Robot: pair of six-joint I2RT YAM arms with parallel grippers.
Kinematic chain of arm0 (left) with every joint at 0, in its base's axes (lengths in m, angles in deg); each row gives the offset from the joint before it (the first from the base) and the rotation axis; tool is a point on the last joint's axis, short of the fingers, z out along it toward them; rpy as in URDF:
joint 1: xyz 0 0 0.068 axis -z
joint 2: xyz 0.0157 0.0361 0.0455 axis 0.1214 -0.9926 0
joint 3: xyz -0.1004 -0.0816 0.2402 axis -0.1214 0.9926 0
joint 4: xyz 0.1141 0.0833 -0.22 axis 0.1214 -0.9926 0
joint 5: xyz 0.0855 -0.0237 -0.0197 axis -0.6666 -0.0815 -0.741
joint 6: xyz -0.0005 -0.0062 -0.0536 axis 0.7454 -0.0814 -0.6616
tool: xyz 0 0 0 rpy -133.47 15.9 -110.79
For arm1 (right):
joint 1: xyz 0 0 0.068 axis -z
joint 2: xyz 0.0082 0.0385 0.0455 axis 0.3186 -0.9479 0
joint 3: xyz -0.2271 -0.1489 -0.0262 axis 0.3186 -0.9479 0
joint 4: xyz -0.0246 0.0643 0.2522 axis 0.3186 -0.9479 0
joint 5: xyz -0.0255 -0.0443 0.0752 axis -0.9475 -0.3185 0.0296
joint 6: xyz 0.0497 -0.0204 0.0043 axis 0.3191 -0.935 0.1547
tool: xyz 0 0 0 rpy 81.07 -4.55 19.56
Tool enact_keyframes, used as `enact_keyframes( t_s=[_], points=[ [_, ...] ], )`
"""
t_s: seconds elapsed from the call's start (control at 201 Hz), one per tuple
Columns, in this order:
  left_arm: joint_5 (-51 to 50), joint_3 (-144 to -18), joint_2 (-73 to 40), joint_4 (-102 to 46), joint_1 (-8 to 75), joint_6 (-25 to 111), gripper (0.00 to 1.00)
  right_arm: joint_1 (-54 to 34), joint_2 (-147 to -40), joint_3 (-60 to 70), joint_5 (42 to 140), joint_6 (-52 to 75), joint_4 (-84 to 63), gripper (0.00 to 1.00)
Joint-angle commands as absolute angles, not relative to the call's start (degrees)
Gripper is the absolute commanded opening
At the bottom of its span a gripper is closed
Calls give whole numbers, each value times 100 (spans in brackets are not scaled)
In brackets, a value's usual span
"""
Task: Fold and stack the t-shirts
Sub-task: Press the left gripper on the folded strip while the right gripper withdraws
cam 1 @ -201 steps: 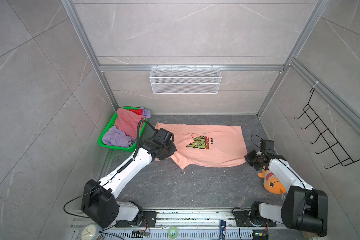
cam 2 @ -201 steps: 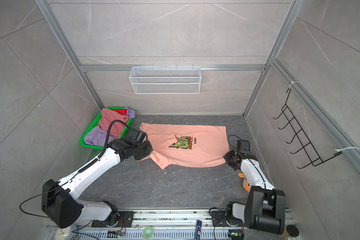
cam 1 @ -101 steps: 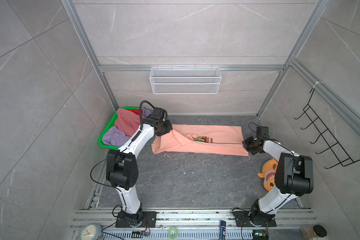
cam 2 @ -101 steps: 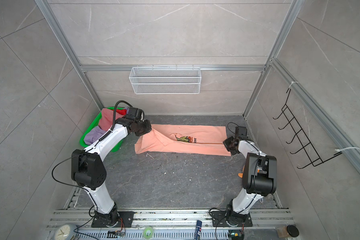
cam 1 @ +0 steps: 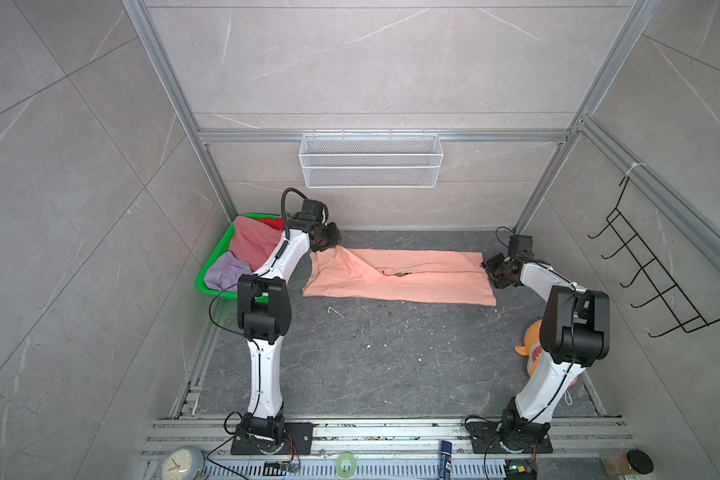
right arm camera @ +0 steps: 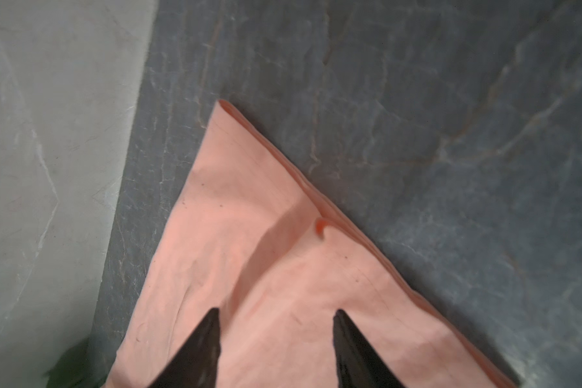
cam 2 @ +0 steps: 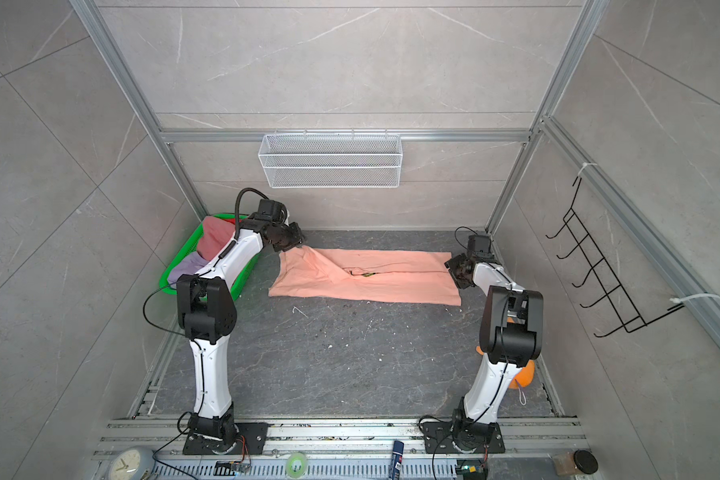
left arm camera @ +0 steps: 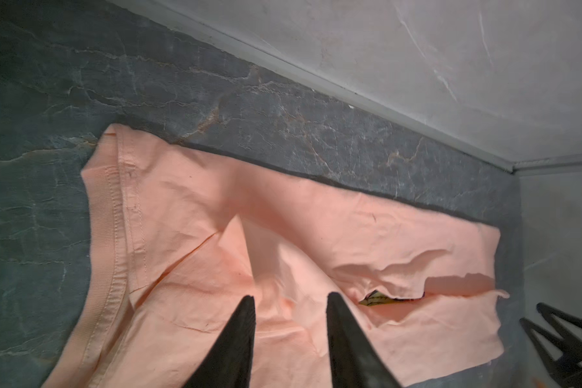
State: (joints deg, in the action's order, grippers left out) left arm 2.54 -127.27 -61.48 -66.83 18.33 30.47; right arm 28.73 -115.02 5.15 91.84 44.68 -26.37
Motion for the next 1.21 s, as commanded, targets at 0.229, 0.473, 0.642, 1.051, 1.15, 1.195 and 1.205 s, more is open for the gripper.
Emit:
enact_keyframes(
  t_s=[0.229, 0.473, 0.642, 1.051, 1.15, 1.195, 1.205],
  points=[
    [509, -13036, -5911, -7240, 1629, 2828, 62, 2877, -10522, 33, 9460, 4069, -2532, 72],
    [682, -11435, -5091, -7103, 2024, 2186, 63, 2877, -8861, -1077, 9408, 3773, -3036, 77],
    [721, -10962, -5078, -6835, 2569, 1612, 59, 2880, -7841, -1432, 9033, 3618, -3858, 79],
    [-55, -10825, -5702, -6583, 3176, 345, 43, 2944, -6610, -1491, 8577, 3293, -4875, 84],
    [-67, -10807, -5788, -6646, 3176, 230, 43, 2957, -6579, -1340, 8620, 3188, -5011, 85],
    [-40, -10805, -5838, -6641, 3184, 201, 43, 2970, -6578, -1267, 8620, 3153, -5075, 85],
    [-36, -10815, -5854, -6634, 3184, 200, 43, 2973, -6571, -1245, 8620, 3152, -5082, 85]
  ],
)
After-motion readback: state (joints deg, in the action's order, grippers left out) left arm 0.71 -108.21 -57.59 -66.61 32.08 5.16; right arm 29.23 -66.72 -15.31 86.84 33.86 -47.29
